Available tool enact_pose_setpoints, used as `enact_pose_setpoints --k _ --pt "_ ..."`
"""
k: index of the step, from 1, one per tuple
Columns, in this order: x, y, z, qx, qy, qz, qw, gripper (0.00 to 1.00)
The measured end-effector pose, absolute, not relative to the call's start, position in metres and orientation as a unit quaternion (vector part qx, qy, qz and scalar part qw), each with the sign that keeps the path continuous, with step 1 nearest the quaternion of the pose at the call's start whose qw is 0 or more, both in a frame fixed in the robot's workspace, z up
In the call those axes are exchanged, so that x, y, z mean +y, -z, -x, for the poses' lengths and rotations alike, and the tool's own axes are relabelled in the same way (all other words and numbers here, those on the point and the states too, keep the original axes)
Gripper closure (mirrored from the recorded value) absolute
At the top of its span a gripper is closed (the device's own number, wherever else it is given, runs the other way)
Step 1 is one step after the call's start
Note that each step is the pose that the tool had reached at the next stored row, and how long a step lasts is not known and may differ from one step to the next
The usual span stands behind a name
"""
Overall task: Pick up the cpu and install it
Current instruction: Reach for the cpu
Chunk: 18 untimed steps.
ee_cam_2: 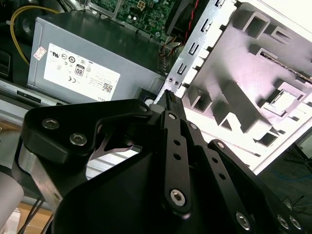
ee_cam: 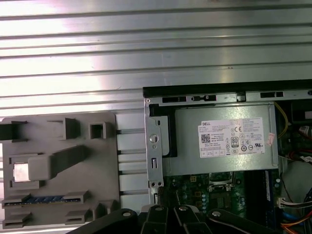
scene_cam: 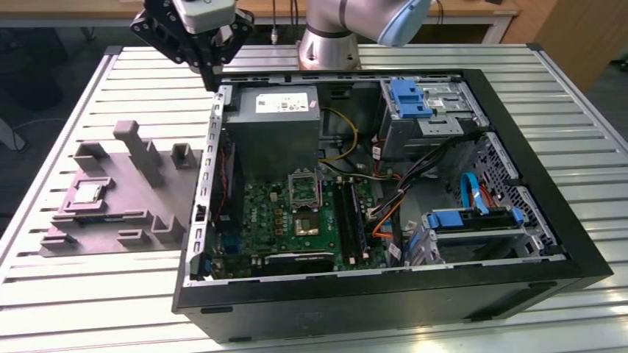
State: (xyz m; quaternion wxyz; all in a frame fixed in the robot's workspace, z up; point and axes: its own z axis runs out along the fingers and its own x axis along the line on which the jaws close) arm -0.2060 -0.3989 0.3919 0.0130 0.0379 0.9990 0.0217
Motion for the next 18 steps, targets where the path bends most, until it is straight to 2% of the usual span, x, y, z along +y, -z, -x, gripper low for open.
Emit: enact_pose_setpoints --k 18 --pt "-0.3989 -0.3918 0.2126 0.999 -0.022 -0.038 0.013 0.89"
